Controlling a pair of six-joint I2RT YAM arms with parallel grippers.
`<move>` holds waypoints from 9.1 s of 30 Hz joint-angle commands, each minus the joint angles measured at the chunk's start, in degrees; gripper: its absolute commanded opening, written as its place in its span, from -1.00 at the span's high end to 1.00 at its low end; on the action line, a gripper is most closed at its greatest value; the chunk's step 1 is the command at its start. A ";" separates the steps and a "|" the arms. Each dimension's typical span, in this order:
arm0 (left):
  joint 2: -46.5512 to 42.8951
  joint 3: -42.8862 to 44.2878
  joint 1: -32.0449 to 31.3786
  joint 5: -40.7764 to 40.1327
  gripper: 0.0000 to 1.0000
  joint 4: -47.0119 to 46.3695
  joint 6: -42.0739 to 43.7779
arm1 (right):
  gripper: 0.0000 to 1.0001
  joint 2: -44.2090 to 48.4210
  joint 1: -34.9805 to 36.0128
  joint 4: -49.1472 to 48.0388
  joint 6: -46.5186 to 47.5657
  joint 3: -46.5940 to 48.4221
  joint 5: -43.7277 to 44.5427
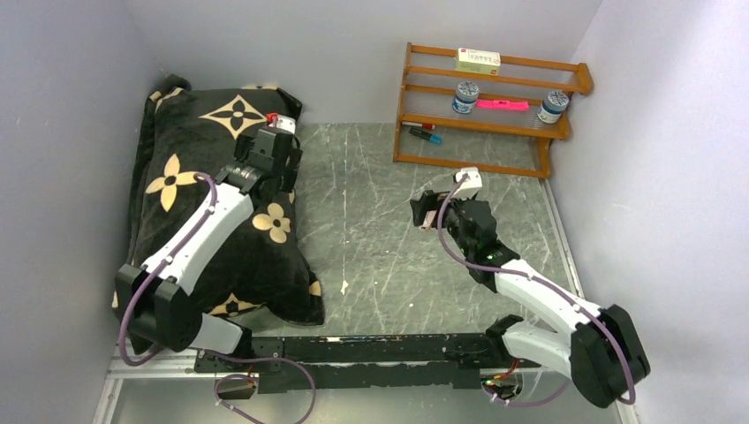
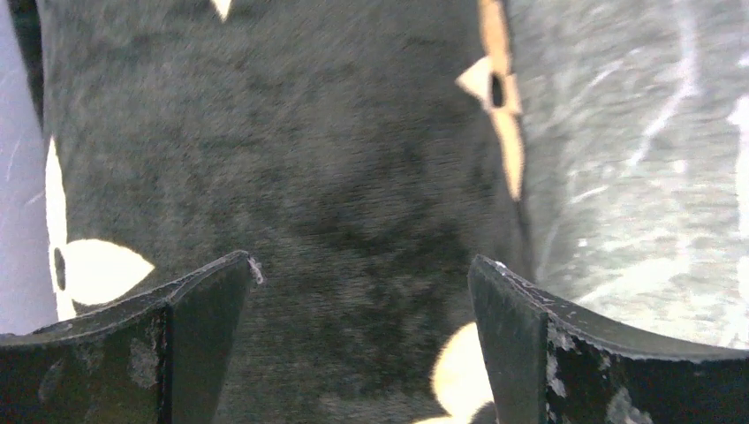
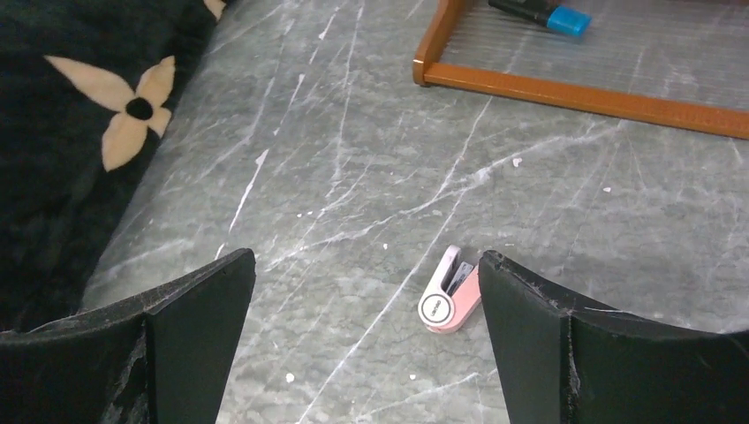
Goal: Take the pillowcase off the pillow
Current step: Move the pillow to the center of the board, then turn over the pillow at the center of the board.
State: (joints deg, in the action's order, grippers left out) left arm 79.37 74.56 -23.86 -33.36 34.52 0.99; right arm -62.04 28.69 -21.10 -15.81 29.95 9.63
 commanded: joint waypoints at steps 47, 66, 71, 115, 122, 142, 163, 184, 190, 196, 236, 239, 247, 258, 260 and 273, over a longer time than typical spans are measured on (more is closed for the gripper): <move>17.94 0.54 3.85 -17.81 -0.95 16.28 -21.94 | -0.99 11.70 0.06 -9.04 5.53 -8.24 -5.94; 9.37 -5.68 8.61 22.56 0.90 3.50 -25.85 | -1.00 10.76 0.12 -9.38 4.51 -8.21 -7.45; 4.21 -2.01 7.79 32.28 0.90 1.12 -31.08 | -0.99 11.37 0.42 -6.63 2.78 -7.10 -10.70; -6.68 -1.46 -6.63 37.16 -0.41 -16.13 -36.23 | -0.99 8.87 8.84 17.22 -12.48 2.89 -26.24; -15.33 -5.24 -0.64 30.86 -0.93 -12.82 -30.82 | -0.99 1.34 18.47 14.87 -11.07 3.58 -25.63; -40.91 -32.12 -0.23 14.25 -0.93 -27.14 -11.16 | -0.93 -11.39 21.50 15.95 -5.16 5.27 -25.63; -37.64 -30.80 0.39 22.22 -0.93 -26.95 -11.79 | 1.00 -4.52 2.49 30.18 4.85 15.48 -19.44; -27.14 -22.49 0.48 24.37 -0.93 -20.45 -16.22 | 0.47 6.73 1.13 40.64 0.14 10.64 -32.27; -20.78 -17.24 0.48 21.83 -0.93 -14.67 -20.36 | -0.99 0.64 0.98 39.05 0.90 21.02 -25.00; -15.06 -12.79 0.52 22.12 -0.93 -8.80 -22.97 | -1.00 -6.30 -1.30 35.07 0.38 26.40 -25.96; -13.02 -35.58 9.53 33.72 -0.93 -11.30 -31.52 | -1.00 -39.86 -9.43 3.32 -29.65 26.78 -41.41; -11.48 -35.63 9.53 36.52 -0.93 -12.16 -30.83 | -1.00 -43.54 -8.39 -0.27 -31.28 27.26 -46.34; -9.52 -36.09 9.53 40.48 -0.93 -13.08 -30.77 | -0.79 -47.51 -2.51 -10.24 -33.66 29.94 -57.27; -11.09 -35.40 9.38 42.56 -0.93 -13.87 -30.27 | 1.00 -41.27 0.96 1.68 -24.99 39.59 -60.97; -11.59 -34.64 9.36 43.41 -0.93 -13.80 -30.19 | 1.00 -39.56 0.94 6.55 -21.95 42.51 -60.72; -10.86 -26.48 3.04 41.90 -0.93 -14.89 -33.57 | 1.00 -36.66 0.95 29.99 -9.71 63.66 -63.08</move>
State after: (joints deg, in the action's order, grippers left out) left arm 65.25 46.13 -14.17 0.99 16.56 -30.81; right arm -106.45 26.61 10.59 -27.49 82.59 -41.54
